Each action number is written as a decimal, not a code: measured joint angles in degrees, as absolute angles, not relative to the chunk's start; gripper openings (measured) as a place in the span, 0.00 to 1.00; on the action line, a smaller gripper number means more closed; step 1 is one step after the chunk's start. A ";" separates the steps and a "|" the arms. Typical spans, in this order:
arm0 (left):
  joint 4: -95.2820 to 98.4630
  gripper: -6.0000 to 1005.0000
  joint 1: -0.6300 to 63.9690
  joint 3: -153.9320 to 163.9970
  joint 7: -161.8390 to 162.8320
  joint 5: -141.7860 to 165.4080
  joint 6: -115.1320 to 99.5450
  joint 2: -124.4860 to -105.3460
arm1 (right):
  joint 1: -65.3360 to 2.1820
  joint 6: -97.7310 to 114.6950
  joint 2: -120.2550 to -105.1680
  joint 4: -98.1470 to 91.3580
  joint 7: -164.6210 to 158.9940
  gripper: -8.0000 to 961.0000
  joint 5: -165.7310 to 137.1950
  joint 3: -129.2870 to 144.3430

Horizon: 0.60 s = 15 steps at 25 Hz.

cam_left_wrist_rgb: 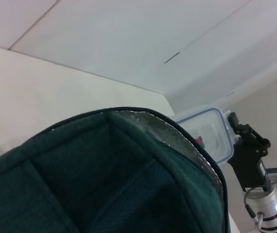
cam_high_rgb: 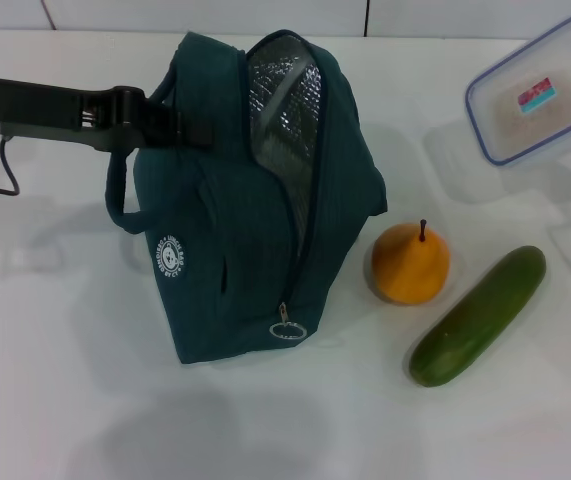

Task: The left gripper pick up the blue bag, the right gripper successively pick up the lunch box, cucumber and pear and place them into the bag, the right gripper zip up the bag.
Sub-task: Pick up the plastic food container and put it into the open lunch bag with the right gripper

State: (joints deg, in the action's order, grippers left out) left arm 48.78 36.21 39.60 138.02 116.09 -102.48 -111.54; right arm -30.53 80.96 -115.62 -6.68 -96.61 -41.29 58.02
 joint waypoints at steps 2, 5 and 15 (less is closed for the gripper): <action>48.78 0.04 36.21 39.54 138.00 116.08 -102.48 -111.55 | -30.71 81.68 -115.63 -6.74 -96.69 0.11 -41.07 58.00; 48.78 0.04 36.22 39.48 138.01 116.07 -102.47 -111.56 | -31.33 83.10 -115.73 -7.37 -96.93 0.11 -40.30 58.07; 48.78 0.04 36.73 39.74 138.25 115.93 -102.57 -111.72 | -37.79 87.27 -116.10 -9.38 -101.57 0.11 -39.01 58.23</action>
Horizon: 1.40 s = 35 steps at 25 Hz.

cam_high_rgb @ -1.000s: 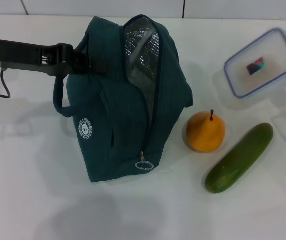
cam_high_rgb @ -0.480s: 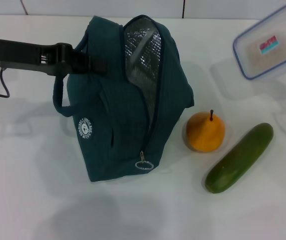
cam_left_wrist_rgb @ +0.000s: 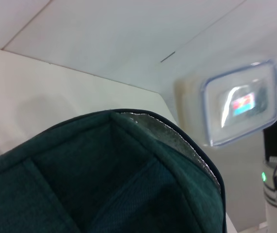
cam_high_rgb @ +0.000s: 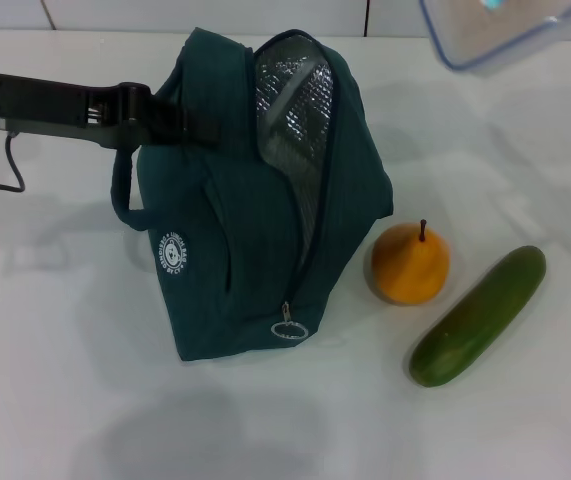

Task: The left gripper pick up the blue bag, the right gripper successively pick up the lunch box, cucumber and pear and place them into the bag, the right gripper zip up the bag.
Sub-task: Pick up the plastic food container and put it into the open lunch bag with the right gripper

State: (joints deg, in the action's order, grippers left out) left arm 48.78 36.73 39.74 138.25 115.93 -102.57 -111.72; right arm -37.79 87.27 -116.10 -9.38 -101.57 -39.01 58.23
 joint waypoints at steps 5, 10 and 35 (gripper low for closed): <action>48.78 0.04 37.19 39.79 138.25 115.92 -102.64 -111.93 | -43.05 88.27 -116.20 -9.74 -102.74 0.11 -38.74 58.39; 48.78 0.04 37.93 39.88 138.28 115.92 -102.70 -112.21 | -48.56 88.58 -116.18 -9.21 -103.42 0.11 -38.42 59.79; 48.60 0.04 37.62 39.29 137.99 114.05 -102.15 -112.94 | -46.59 83.53 -116.19 -8.57 -103.35 0.15 -37.81 78.17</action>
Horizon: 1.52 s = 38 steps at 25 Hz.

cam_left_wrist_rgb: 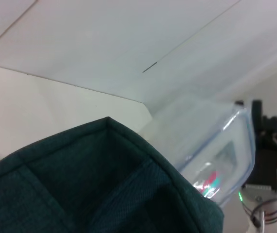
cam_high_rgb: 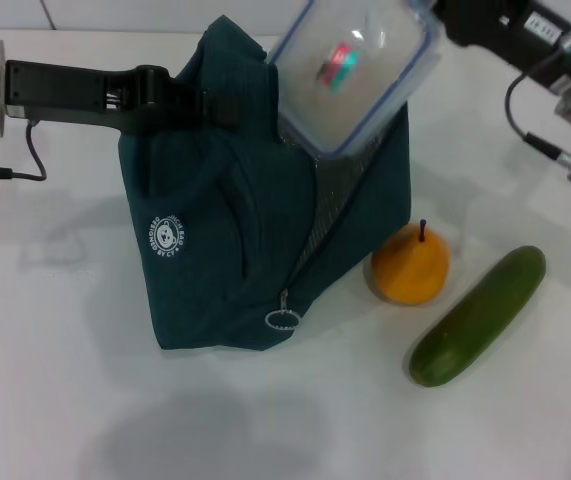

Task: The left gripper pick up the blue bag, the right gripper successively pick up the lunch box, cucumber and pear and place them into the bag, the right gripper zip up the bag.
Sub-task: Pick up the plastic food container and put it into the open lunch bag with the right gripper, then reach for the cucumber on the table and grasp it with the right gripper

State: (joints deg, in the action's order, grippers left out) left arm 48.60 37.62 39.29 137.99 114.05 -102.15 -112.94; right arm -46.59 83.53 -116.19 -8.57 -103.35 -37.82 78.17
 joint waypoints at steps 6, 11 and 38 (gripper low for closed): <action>48.60 0.04 37.61 39.28 138.03 114.04 -102.18 -112.98 | -46.35 79.03 -116.19 -11.22 -103.76 0.17 -36.99 86.87; 47.90 0.04 37.62 39.29 137.91 114.04 -102.41 -113.07 | -45.13 71.41 -116.18 -16.30 -104.73 0.19 -29.82 99.88; 47.71 0.04 36.64 39.29 137.63 112.92 -102.57 -112.30 | -33.33 80.90 -113.85 -20.90 -95.57 0.55 -28.14 92.62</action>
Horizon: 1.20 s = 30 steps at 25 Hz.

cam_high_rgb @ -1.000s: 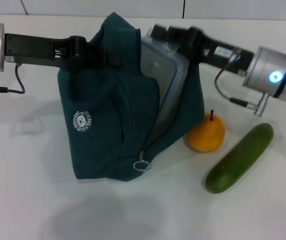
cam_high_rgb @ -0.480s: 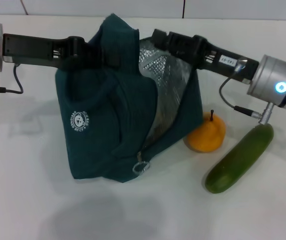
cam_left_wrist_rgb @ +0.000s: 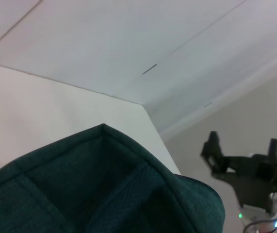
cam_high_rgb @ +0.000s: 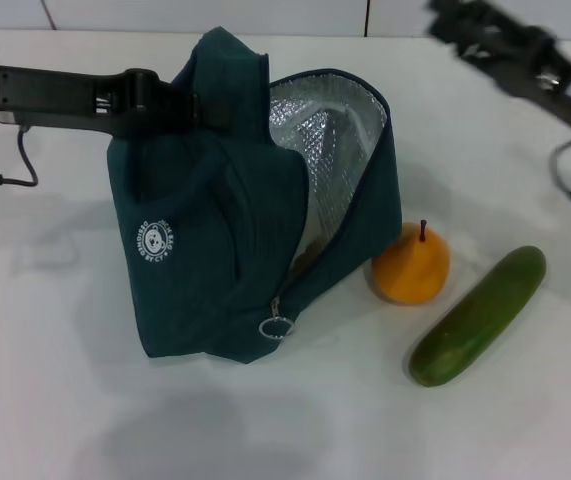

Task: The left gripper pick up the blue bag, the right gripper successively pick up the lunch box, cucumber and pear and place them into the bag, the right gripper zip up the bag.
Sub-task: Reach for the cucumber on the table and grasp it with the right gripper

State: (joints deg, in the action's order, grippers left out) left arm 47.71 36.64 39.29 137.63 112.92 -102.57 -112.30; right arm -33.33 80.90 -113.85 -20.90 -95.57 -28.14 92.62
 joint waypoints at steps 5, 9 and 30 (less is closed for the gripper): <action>47.72 0.04 35.50 39.29 137.64 111.67 -102.98 -111.74 | -30.88 85.75 -108.62 -21.59 -90.70 0.83 -29.42 90.71; 47.73 0.04 34.99 39.32 137.64 111.22 -103.43 -111.62 | -31.19 86.16 -102.83 -25.89 -91.55 0.91 -37.36 90.34; 47.73 0.04 34.87 39.45 137.01 111.63 -103.38 -111.62 | -38.60 103.09 -105.79 -69.78 -102.25 0.91 -120.58 65.92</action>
